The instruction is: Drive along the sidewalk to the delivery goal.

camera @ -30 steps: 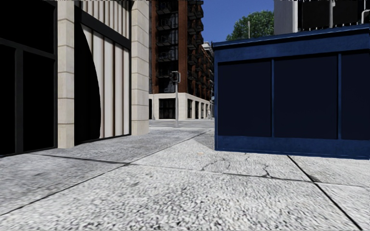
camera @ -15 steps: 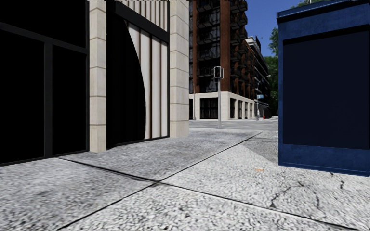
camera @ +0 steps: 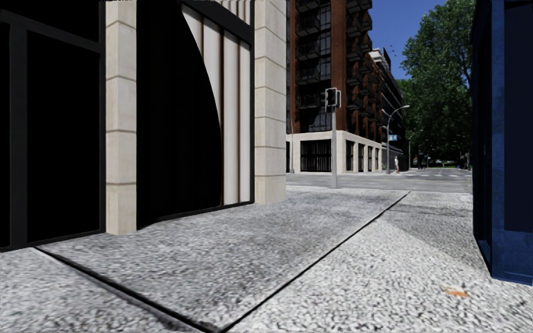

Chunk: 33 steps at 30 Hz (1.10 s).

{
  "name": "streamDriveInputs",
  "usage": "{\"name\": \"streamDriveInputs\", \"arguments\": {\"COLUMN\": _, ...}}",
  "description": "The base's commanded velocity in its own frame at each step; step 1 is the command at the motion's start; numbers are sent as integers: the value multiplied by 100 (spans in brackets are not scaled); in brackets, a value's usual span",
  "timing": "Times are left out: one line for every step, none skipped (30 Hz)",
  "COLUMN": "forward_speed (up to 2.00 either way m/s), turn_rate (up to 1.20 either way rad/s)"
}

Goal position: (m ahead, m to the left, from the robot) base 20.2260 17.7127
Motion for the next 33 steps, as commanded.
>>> {"name": "streamDriveInputs", "arguments": {"forward_speed": 194, "turn_rate": -26}}
{"name": "streamDriveInputs", "arguments": {"forward_speed": 194, "turn_rate": -26}}
{"name": "streamDriveInputs", "arguments": {"forward_speed": 194, "turn_rate": -27}}
{"name": "streamDriveInputs", "arguments": {"forward_speed": 194, "turn_rate": -27}}
{"name": "streamDriveInputs", "arguments": {"forward_speed": 194, "turn_rate": -27}}
{"name": "streamDriveInputs", "arguments": {"forward_speed": 194, "turn_rate": -27}}
{"name": "streamDriveInputs", "arguments": {"forward_speed": 194, "turn_rate": -27}}
{"name": "streamDriveInputs", "arguments": {"forward_speed": 194, "turn_rate": -27}}
{"name": "streamDriveInputs", "arguments": {"forward_speed": 194, "turn_rate": -27}}
{"name": "streamDriveInputs", "arguments": {"forward_speed": 194, "turn_rate": -27}}
{"name": "streamDriveInputs", "arguments": {"forward_speed": 194, "turn_rate": -27}}
{"name": "streamDriveInputs", "arguments": {"forward_speed": 194, "turn_rate": -27}}
{"name": "streamDriveInputs", "arguments": {"forward_speed": 194, "turn_rate": -27}}
{"name": "streamDriveInputs", "arguments": {"forward_speed": 194, "turn_rate": -27}}
{"name": "streamDriveInputs", "arguments": {"forward_speed": 194, "turn_rate": -27}}
{"name": "streamDriveInputs", "arguments": {"forward_speed": 194, "turn_rate": -29}}
{"name": "streamDriveInputs", "arguments": {"forward_speed": 194, "turn_rate": -33}}
{"name": "streamDriveInputs", "arguments": {"forward_speed": 194, "turn_rate": -34}}
{"name": "streamDriveInputs", "arguments": {"forward_speed": 193, "turn_rate": -35}}
{"name": "streamDriveInputs", "arguments": {"forward_speed": 193, "turn_rate": -35}}
{"name": "streamDriveInputs", "arguments": {"forward_speed": 193, "turn_rate": -35}}
{"name": "streamDriveInputs", "arguments": {"forward_speed": 193, "turn_rate": -35}}
{"name": "streamDriveInputs", "arguments": {"forward_speed": 193, "turn_rate": -35}}
{"name": "streamDriveInputs", "arguments": {"forward_speed": 193, "turn_rate": -35}}
{"name": "streamDriveInputs", "arguments": {"forward_speed": 193, "turn_rate": -35}}
{"name": "streamDriveInputs", "arguments": {"forward_speed": 193, "turn_rate": -35}}
{"name": "streamDriveInputs", "arguments": {"forward_speed": 193, "turn_rate": -35}}
{"name": "streamDriveInputs", "arguments": {"forward_speed": 193, "turn_rate": -35}}
{"name": "streamDriveInputs", "arguments": {"forward_speed": 193, "turn_rate": -35}}
{"name": "streamDriveInputs", "arguments": {"forward_speed": 193, "turn_rate": -35}}
{"name": "streamDriveInputs", "arguments": {"forward_speed": 193, "turn_rate": -35}}
{"name": "streamDriveInputs", "arguments": {"forward_speed": 193, "turn_rate": -35}}
{"name": "streamDriveInputs", "arguments": {"forward_speed": 193, "turn_rate": -35}}
